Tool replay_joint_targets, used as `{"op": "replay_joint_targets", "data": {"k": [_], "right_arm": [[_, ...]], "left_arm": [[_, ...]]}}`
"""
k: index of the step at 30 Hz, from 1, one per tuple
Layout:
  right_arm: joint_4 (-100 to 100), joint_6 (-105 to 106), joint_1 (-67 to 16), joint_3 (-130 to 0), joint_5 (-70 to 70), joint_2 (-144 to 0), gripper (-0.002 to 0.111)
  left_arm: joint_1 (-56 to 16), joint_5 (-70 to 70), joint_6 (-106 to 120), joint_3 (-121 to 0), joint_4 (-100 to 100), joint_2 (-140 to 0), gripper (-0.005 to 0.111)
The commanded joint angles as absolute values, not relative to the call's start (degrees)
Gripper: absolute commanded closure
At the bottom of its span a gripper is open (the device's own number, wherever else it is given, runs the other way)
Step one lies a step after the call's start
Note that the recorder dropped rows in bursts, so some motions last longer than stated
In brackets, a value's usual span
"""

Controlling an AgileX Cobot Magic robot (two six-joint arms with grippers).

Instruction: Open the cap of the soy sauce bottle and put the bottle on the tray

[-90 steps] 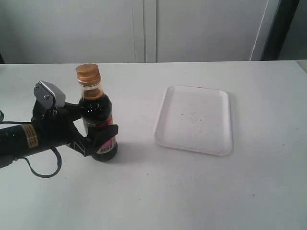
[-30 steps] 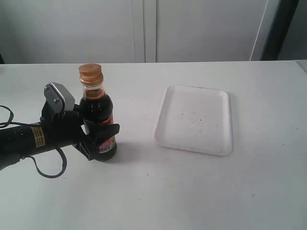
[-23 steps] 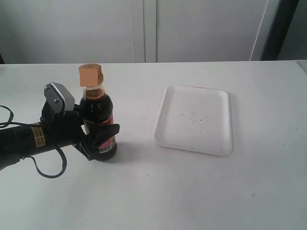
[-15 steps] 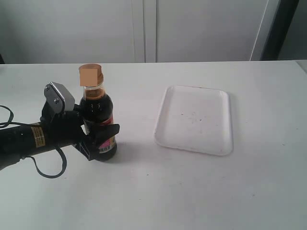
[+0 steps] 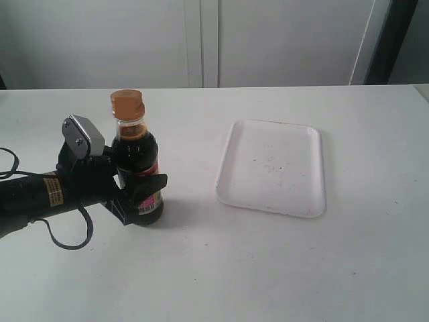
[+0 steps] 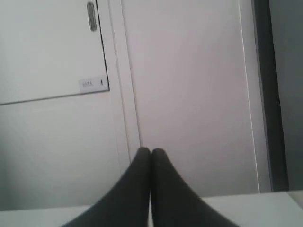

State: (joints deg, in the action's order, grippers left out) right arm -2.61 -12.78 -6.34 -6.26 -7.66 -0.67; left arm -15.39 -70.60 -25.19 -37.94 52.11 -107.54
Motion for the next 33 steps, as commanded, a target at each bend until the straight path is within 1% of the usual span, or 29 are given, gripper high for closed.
{"op": "replay_joint_targets", "data": {"k": [1, 13, 20, 29, 33], "right_arm": [[-3.1, -11.5, -6.2, -12.8, -8.3, -5.2, 0.108], [-6.1, -10.1, -6.2, -27.8, -5.2, -23.2, 0.108], [-6.7, -5.1, -6.2, -36.6, 5.0, -34.1, 0.108], [-5.6, 1.2, -6.2, -44.2, 16.9, -45.5, 0.108], [0.7, 9.4, -6.2, -46.9, 22.9, -50.9, 0.108]], "left_arm": [[-15.6, -70.0, -25.3, -38.0, 54.2, -107.6, 0.106], [-15.6, -70.0, -25.3, -38.0, 54.2, -107.6, 0.106], [-15.6, -70.0, -25.3, -38.0, 54.2, -107.6, 0.106], [-15.6, -70.0, -25.3, -38.0, 54.2, -107.6, 0.106], [-15.6, -70.0, -25.3, -38.0, 54.2, -107.6, 0.106]]}}
